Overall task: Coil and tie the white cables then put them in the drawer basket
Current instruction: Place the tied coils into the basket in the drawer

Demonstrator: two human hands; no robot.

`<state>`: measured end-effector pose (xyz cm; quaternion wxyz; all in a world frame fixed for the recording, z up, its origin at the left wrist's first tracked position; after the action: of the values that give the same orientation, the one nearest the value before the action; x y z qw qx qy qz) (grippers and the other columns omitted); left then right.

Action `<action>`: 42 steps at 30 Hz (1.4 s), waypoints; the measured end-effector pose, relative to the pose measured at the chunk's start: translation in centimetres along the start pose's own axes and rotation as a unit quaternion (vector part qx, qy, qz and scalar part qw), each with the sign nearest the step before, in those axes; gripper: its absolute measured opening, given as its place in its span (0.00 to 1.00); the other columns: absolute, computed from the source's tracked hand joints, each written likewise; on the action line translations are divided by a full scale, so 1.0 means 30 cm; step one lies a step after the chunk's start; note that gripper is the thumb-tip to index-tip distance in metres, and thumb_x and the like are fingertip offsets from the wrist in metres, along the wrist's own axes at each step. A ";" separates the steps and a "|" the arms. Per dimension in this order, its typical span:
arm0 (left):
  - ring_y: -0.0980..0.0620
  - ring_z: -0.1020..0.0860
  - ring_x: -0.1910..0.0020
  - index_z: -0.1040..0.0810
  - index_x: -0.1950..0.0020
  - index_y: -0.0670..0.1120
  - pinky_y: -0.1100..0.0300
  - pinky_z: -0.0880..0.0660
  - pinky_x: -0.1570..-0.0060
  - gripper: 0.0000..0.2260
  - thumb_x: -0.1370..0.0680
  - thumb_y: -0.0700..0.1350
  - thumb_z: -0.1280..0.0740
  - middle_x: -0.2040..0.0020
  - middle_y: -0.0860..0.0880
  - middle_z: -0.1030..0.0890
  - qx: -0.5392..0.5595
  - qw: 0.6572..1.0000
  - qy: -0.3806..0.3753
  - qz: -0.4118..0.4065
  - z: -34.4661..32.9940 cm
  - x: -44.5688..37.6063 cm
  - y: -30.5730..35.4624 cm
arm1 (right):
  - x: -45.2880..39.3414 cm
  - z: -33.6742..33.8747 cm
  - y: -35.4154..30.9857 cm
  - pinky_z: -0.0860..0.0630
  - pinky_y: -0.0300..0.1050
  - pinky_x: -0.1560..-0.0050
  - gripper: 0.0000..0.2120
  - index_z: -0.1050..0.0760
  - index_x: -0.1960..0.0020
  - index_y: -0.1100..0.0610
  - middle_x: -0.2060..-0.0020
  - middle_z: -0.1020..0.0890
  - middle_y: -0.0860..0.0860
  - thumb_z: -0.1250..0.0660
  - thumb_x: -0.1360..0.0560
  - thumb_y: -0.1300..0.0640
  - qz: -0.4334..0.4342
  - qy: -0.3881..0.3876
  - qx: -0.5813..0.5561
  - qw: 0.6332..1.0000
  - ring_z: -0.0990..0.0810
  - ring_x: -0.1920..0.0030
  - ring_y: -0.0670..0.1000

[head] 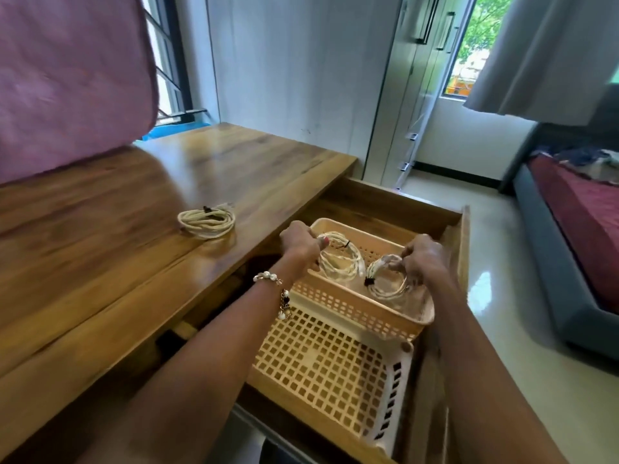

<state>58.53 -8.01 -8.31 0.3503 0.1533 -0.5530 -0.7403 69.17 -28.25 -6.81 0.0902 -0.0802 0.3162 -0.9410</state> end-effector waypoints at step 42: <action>0.48 0.22 0.72 0.25 0.57 0.42 0.58 0.24 0.71 0.09 0.22 0.47 0.37 0.61 0.41 0.21 0.115 0.980 0.160 0.043 0.762 -0.016 -0.145 | 0.291 -0.436 -0.750 0.21 0.56 0.48 0.16 0.18 0.52 0.63 0.56 0.16 0.60 0.31 0.25 0.49 0.180 -0.111 -0.209 0.955 0.18 0.53 0.58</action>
<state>43.31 9.19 -4.60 0.4459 0.2849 -0.5771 -0.6221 55.29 -4.95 -2.57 0.2738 -0.1428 0.5031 -0.8072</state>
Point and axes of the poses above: each hand's wrist, its own x-axis away from the middle knuckle, its own z-axis out of the back of the hand, y = z × x, the point moved 5 cm from there along -x, towards the middle knuckle
